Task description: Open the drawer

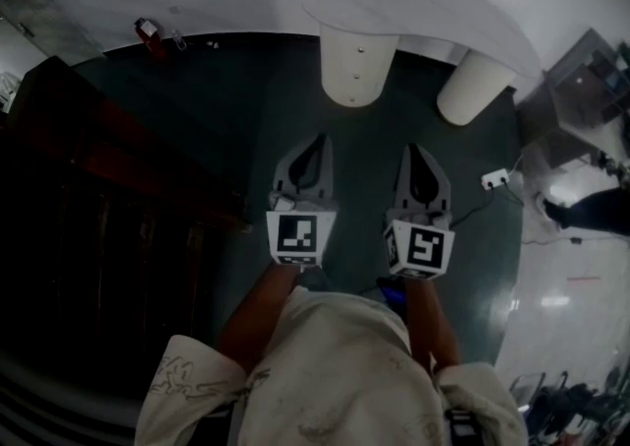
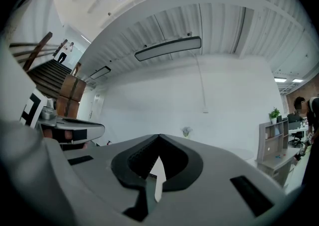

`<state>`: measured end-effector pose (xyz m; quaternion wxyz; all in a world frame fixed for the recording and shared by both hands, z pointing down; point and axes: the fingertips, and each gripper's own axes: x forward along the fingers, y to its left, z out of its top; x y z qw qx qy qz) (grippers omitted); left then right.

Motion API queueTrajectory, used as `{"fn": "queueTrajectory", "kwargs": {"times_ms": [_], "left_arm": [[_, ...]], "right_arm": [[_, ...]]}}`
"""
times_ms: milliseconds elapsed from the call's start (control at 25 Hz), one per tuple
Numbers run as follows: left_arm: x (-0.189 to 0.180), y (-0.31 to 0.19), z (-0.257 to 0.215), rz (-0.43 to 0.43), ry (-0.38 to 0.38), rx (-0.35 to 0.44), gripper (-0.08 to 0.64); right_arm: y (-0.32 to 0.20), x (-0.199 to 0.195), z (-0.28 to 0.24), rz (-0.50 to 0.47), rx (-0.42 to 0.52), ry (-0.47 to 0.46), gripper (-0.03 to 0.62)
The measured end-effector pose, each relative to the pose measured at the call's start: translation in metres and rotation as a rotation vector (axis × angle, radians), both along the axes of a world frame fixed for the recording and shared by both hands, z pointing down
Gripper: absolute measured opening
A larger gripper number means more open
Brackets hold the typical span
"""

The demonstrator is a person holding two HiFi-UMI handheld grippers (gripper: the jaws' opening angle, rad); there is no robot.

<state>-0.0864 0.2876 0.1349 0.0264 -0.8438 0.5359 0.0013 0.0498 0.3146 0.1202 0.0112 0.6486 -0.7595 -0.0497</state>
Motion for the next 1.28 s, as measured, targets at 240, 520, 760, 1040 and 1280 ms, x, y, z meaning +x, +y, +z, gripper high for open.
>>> {"fn": "queueTrajectory", "kwargs": {"times_ms": [240,520,760,1040,1280], "left_arm": [[-0.04,-0.052,0.002,0.029,0.016,0.018,0.002],[-0.056,-0.094,0.012,0.064,0.014,0.007,0.002],[-0.046,-0.127,0.027,0.077,0.01,-0.011,0.002],[-0.018,-0.187,0.033,0.067,0.004,-0.008,0.002],[0.015,-0.256,0.036,0.046,-0.007,-0.025,0.002]], "right_arm": [[-0.047,-0.033,0.008,0.037,0.007,0.022,0.004],[-0.087,-0.058,0.013,0.067,-0.012,0.04,0.003],[-0.121,-0.056,0.027,0.067,-0.024,0.039,0.004],[-0.186,-0.032,0.039,0.055,-0.044,0.006,0.004],[-0.259,0.001,0.043,0.027,-0.066,0.007,0.004]]}}
